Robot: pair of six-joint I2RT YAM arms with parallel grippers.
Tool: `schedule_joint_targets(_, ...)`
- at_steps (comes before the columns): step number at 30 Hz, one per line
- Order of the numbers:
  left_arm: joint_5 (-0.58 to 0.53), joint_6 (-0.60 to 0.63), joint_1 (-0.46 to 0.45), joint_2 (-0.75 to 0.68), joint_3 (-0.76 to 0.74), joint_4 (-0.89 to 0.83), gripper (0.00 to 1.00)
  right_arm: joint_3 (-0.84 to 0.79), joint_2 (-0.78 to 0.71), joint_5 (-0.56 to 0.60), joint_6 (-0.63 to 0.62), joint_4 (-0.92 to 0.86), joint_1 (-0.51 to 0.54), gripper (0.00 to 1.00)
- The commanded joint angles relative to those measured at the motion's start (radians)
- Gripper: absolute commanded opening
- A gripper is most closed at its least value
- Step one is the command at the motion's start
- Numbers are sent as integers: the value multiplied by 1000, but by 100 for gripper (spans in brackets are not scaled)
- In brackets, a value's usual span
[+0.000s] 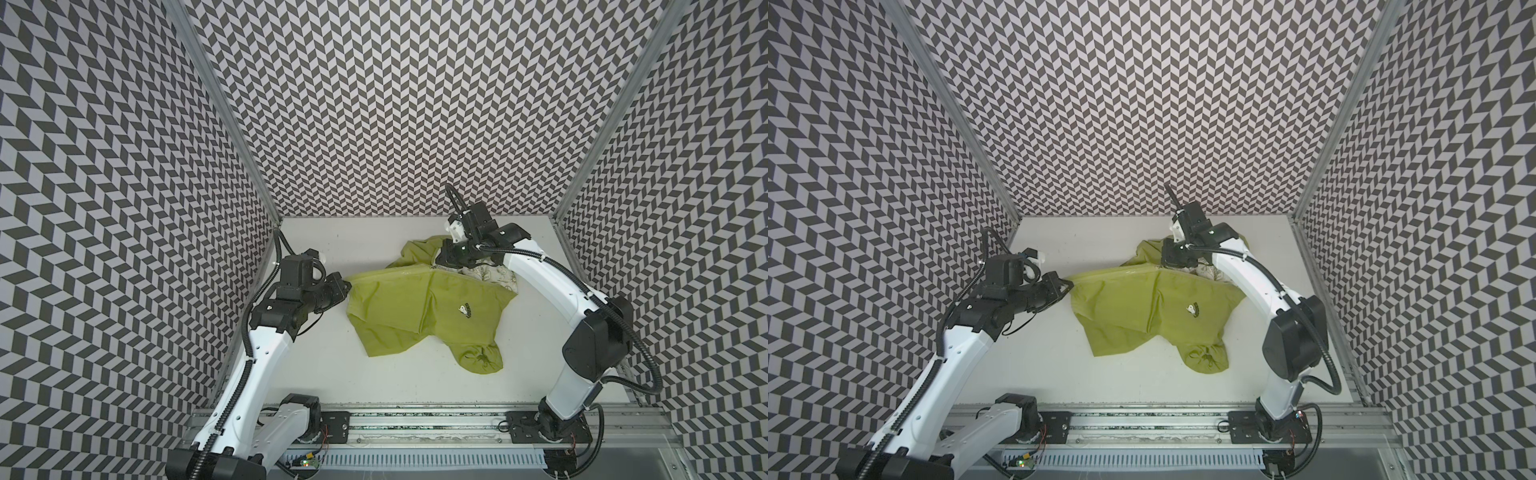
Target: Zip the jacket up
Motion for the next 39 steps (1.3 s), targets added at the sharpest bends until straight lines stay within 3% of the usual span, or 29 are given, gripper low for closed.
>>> schedule_joint_targets(1,-31,1,17,-4,20,25,0,38,-10,38,-10,-17,-16,0)
schedule_joint_targets(39,-93,-30,31,-33,17,36,0,31,-42,41,-53,-51,-68,0)
